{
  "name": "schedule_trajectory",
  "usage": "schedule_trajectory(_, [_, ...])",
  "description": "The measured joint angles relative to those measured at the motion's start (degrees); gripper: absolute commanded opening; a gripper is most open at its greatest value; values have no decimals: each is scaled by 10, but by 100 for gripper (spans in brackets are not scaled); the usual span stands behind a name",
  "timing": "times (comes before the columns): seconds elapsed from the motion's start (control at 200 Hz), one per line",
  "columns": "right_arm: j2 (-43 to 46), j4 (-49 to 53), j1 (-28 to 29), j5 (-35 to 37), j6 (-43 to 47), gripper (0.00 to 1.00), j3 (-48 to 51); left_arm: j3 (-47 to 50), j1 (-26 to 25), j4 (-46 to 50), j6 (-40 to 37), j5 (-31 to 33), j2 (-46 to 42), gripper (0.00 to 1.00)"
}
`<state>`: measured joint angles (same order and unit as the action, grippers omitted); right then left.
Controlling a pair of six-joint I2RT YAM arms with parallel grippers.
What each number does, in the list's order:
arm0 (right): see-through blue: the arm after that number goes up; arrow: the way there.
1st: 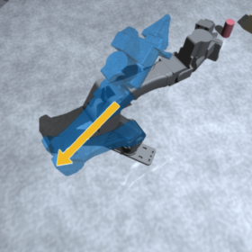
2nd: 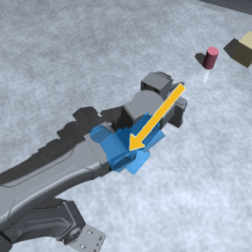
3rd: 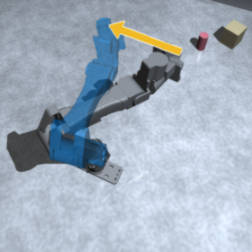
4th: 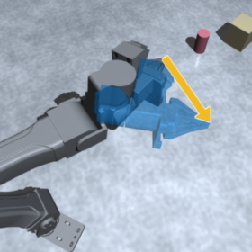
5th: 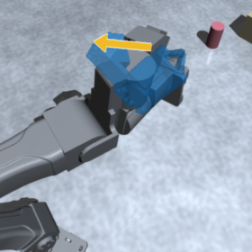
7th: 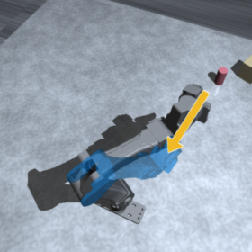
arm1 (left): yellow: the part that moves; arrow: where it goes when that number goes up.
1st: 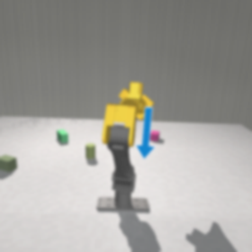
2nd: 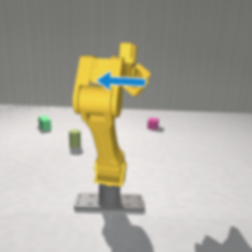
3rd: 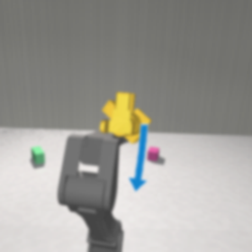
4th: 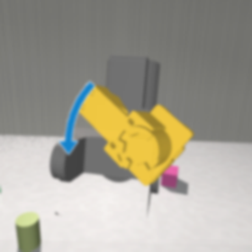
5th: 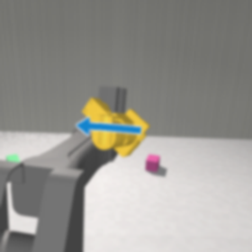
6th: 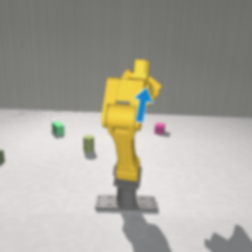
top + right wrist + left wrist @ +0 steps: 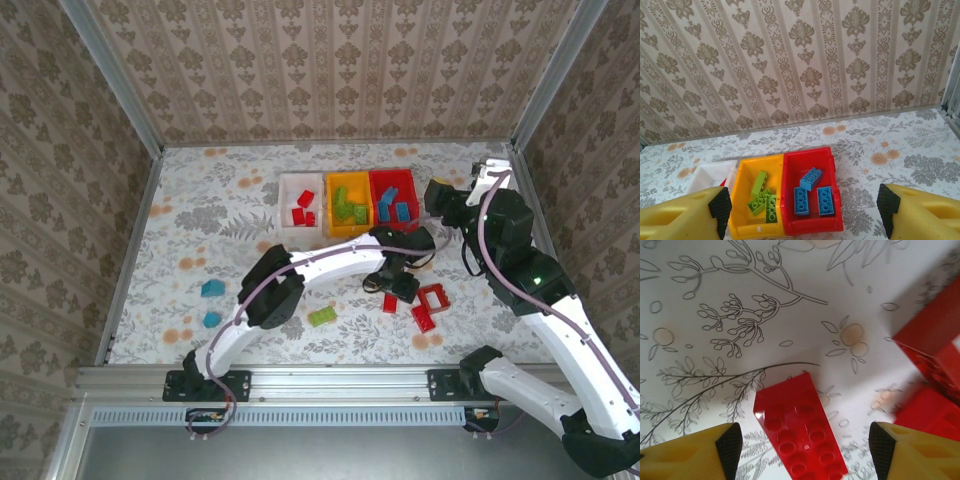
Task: Sort the legos into containers by color
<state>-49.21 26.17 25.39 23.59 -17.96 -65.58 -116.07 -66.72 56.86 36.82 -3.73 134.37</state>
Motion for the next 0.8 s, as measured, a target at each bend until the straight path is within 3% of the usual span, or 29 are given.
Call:
schedule_trajectory(0.055, [0, 2, 0, 0, -2, 80, 0, -14, 0, 18, 0, 2, 17, 69])
schedule_trajectory(0.375, [0, 5, 0, -14, -5, 80, 10, -42, 2, 53, 7, -12, 37, 26])
schedule_trajectory(0.515, [0, 8, 0, -25, -5, 79, 16, -24, 5, 48, 9, -5, 22, 24])
schedule_trajectory(0.615, [0, 11, 0, -41, -5, 79, 19, 49, 20, 34, 17, 7, -25, 24])
schedule_trajectory(0.795, [-1, 7, 0, -108, -3, 79, 50, 151, 97, 28, 26, 32, -149, 24])
